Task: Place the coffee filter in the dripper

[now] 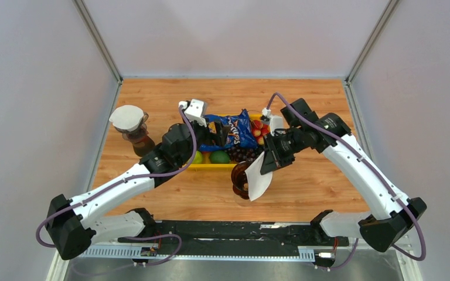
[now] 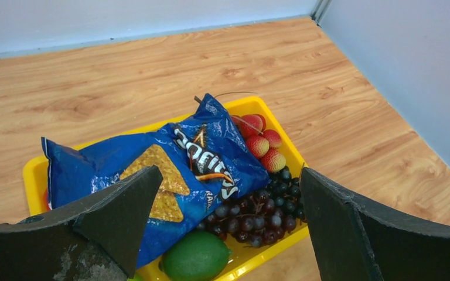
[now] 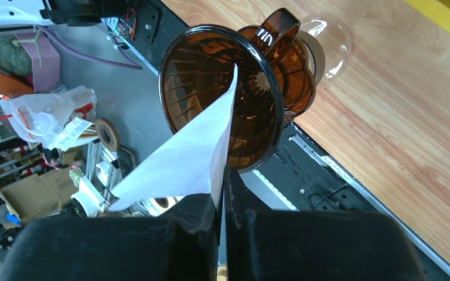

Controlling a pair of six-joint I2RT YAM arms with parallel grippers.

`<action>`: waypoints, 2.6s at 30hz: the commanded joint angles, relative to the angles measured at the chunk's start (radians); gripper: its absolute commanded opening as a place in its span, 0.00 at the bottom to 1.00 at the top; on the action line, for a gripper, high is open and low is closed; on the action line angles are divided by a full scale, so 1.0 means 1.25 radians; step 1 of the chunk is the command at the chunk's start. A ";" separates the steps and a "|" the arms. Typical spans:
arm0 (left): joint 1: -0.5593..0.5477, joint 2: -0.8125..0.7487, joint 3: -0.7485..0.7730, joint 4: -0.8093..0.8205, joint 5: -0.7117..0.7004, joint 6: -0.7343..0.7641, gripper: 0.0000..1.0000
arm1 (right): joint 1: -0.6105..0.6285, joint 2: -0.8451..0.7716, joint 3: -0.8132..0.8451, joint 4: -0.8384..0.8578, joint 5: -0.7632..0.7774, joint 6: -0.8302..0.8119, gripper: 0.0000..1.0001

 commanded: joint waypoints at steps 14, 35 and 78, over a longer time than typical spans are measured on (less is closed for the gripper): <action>0.008 0.008 0.017 0.017 0.020 -0.012 1.00 | 0.047 0.050 0.073 -0.009 0.108 0.024 0.41; 0.017 0.015 0.017 0.004 -0.010 -0.017 1.00 | 0.049 -0.035 0.178 0.029 0.164 0.098 0.30; 0.127 0.022 -0.013 -0.014 -0.039 -0.089 1.00 | 0.335 0.079 -0.016 0.152 0.471 0.137 0.39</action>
